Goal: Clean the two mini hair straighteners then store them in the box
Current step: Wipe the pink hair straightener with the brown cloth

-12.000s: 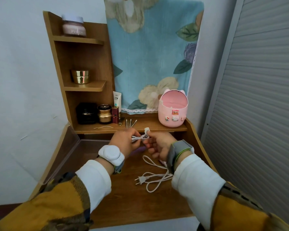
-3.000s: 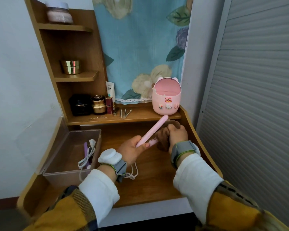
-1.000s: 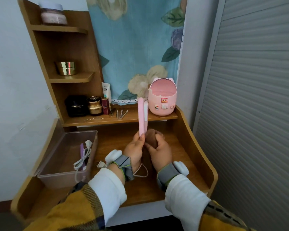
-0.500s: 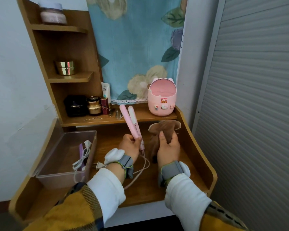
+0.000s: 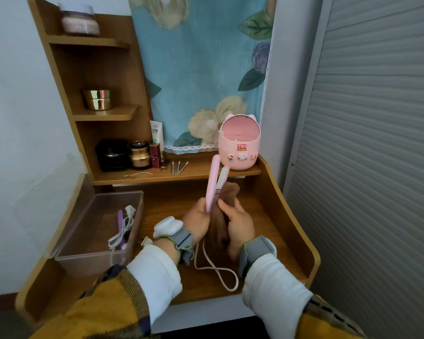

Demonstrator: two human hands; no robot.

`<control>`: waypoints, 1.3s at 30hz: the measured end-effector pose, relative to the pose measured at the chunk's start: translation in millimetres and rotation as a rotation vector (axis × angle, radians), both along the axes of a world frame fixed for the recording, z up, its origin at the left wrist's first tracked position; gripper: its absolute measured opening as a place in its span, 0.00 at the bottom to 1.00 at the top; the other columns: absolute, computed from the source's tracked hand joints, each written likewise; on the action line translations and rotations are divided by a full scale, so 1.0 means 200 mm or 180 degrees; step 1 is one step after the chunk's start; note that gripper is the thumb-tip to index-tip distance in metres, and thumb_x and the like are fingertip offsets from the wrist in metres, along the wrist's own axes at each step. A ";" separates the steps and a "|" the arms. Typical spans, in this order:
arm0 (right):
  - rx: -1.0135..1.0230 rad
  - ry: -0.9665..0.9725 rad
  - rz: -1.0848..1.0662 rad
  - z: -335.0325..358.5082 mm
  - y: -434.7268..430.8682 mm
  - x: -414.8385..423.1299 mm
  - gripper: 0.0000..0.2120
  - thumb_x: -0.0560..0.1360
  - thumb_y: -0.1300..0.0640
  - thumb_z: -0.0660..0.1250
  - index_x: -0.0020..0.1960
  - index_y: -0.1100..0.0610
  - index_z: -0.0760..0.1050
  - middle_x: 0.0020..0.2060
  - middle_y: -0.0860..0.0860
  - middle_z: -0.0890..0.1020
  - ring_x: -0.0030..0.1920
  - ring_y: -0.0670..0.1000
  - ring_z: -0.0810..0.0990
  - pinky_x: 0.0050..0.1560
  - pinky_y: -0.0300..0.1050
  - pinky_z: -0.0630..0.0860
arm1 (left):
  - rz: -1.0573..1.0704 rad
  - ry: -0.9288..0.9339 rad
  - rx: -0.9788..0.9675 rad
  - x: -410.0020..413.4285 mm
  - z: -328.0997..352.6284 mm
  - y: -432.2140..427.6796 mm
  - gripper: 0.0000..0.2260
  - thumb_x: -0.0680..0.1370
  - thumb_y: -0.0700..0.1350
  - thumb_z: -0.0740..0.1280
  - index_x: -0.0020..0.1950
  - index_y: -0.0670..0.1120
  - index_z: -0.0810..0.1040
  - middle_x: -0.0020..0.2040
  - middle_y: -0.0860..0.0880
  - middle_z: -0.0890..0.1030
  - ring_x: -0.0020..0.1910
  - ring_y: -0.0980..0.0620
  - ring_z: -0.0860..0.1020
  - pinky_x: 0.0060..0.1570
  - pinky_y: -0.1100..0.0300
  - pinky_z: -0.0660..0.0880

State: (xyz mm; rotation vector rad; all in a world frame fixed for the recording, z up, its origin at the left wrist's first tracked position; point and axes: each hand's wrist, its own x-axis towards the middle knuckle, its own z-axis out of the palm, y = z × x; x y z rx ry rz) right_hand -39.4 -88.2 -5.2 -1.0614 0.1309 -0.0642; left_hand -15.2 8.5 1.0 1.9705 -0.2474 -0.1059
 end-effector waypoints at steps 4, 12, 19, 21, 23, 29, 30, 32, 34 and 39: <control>0.0060 0.0308 -0.0054 0.01 -0.03 0.04 0.16 0.77 0.58 0.64 0.64 0.50 0.74 0.52 0.58 0.81 0.53 0.58 0.81 0.54 0.56 0.78 | 0.0083 0.0413 -0.0788 -0.02 0.01 -0.02 0.07 0.76 0.45 0.59 0.50 0.51 0.75 0.48 0.37 0.78 0.46 0.40 0.77 0.46 0.49 0.75; -0.0126 0.0365 -0.0628 0.03 -0.02 0.07 0.17 0.72 0.62 0.71 0.59 0.60 0.75 0.50 0.59 0.83 0.50 0.58 0.83 0.52 0.55 0.80 | 0.0563 -0.0145 0.0083 -0.04 0.01 -0.07 0.20 0.80 0.60 0.50 0.52 0.46 0.72 0.42 0.44 0.76 0.44 0.43 0.77 0.46 0.51 0.75; -0.0415 0.0386 -0.1001 0.11 -0.04 0.13 0.10 0.73 0.64 0.65 0.54 0.63 0.75 0.42 0.59 0.81 0.36 0.53 0.80 0.36 0.43 0.77 | 0.0162 -0.0949 0.0791 -0.01 0.01 -0.03 0.12 0.81 0.54 0.54 0.47 0.45 0.66 0.33 0.49 0.69 0.31 0.50 0.68 0.33 0.56 0.66; -0.0483 0.0498 -0.1161 0.14 -0.06 0.15 0.06 0.73 0.63 0.64 0.49 0.63 0.75 0.38 0.59 0.80 0.32 0.53 0.78 0.35 0.43 0.76 | 0.0052 -0.1107 0.0977 -0.01 0.03 0.00 0.12 0.81 0.53 0.55 0.48 0.45 0.66 0.33 0.50 0.69 0.31 0.49 0.69 0.32 0.56 0.66; -0.0532 0.0660 -0.1205 0.18 -0.10 0.15 0.02 0.74 0.61 0.63 0.43 0.59 0.74 0.37 0.59 0.80 0.30 0.53 0.77 0.31 0.40 0.74 | -0.0108 -0.1160 0.1108 -0.03 0.04 0.02 0.12 0.81 0.53 0.55 0.49 0.45 0.68 0.33 0.48 0.71 0.31 0.48 0.71 0.33 0.54 0.68; -0.0687 0.1020 -0.0849 0.25 -0.22 0.14 0.08 0.77 0.58 0.61 0.52 0.60 0.76 0.39 0.55 0.79 0.36 0.53 0.78 0.49 0.48 0.77 | -0.0353 -0.0979 0.1174 -0.03 0.06 0.08 0.12 0.81 0.52 0.54 0.51 0.45 0.71 0.35 0.51 0.71 0.31 0.54 0.71 0.33 0.62 0.68; -0.0732 0.1063 -0.0841 0.24 -0.23 0.14 0.10 0.76 0.57 0.62 0.52 0.61 0.77 0.43 0.56 0.80 0.38 0.54 0.78 0.50 0.48 0.75 | -0.0327 -0.0882 0.1027 -0.03 0.07 0.09 0.13 0.81 0.52 0.55 0.51 0.44 0.71 0.34 0.51 0.71 0.30 0.55 0.70 0.30 0.65 0.67; -0.0700 0.1136 -0.0763 0.25 -0.23 0.14 0.13 0.76 0.55 0.63 0.57 0.60 0.76 0.45 0.55 0.80 0.40 0.54 0.77 0.53 0.47 0.73 | -0.0263 -0.0582 0.0556 -0.03 0.07 0.09 0.13 0.82 0.50 0.55 0.51 0.41 0.71 0.33 0.49 0.69 0.26 0.55 0.69 0.24 0.67 0.65; -0.0277 0.1019 -0.0670 0.23 -0.23 0.14 0.20 0.77 0.56 0.62 0.66 0.61 0.71 0.48 0.55 0.79 0.44 0.54 0.78 0.60 0.49 0.72 | -0.0221 -0.0320 0.0141 -0.03 0.06 0.09 0.13 0.82 0.50 0.56 0.50 0.41 0.70 0.31 0.48 0.68 0.22 0.58 0.67 0.20 0.68 0.63; 0.0758 0.0846 -0.0697 0.19 -0.17 0.15 0.17 0.77 0.47 0.62 0.60 0.56 0.73 0.46 0.55 0.79 0.44 0.53 0.78 0.53 0.49 0.75 | -0.0070 -0.0042 -0.0285 -0.04 0.02 0.07 0.13 0.81 0.52 0.55 0.51 0.43 0.71 0.29 0.49 0.67 0.20 0.59 0.66 0.20 0.67 0.62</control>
